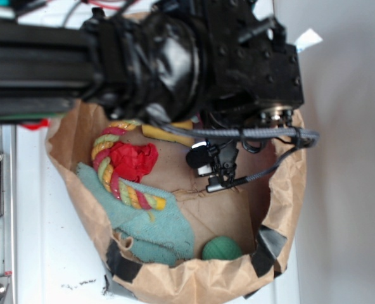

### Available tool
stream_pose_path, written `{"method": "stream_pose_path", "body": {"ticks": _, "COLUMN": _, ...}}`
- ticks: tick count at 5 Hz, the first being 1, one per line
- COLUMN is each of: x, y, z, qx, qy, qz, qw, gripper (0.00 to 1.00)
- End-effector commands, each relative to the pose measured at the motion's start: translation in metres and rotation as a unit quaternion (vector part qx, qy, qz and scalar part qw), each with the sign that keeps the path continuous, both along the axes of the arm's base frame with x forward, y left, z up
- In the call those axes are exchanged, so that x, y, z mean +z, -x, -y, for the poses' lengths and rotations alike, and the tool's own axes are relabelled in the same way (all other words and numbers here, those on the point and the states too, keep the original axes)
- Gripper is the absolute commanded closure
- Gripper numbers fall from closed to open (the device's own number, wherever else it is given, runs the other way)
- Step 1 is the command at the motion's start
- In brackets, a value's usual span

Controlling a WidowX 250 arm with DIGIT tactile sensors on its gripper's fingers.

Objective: Grab the multicolored rope.

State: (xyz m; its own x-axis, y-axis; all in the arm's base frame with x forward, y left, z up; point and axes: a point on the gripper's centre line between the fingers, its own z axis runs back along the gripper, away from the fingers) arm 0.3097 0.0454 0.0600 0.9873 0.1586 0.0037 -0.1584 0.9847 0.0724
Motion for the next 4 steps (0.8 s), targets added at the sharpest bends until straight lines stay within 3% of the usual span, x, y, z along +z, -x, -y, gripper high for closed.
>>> {"method": "stream_pose_path", "body": {"ticks": 1, "x": 0.013, "y": -0.009, "z": 0.003, "qx": -0.007, "qy": -0.004, "qz": 0.023, "qw": 1.0, "gripper": 0.0}}
{"method": "stream_pose_path", "body": {"ticks": 2, "x": 0.013, "y": -0.009, "z": 0.003, "qx": -0.007, "qy": -0.004, "qz": 0.023, "qw": 1.0, "gripper": 0.0}}
{"method": "stream_pose_path", "body": {"ticks": 3, "x": -0.003, "y": -0.022, "z": -0.009, "qx": 0.003, "qy": -0.023, "qz": 0.02, "qw": 1.0, "gripper": 0.0}}
{"method": "stream_pose_path", "body": {"ticks": 4, "x": -0.005, "y": -0.027, "z": -0.01, "qx": -0.01, "qy": -0.006, "qz": 0.055, "qw": 0.998, "gripper": 0.0}}
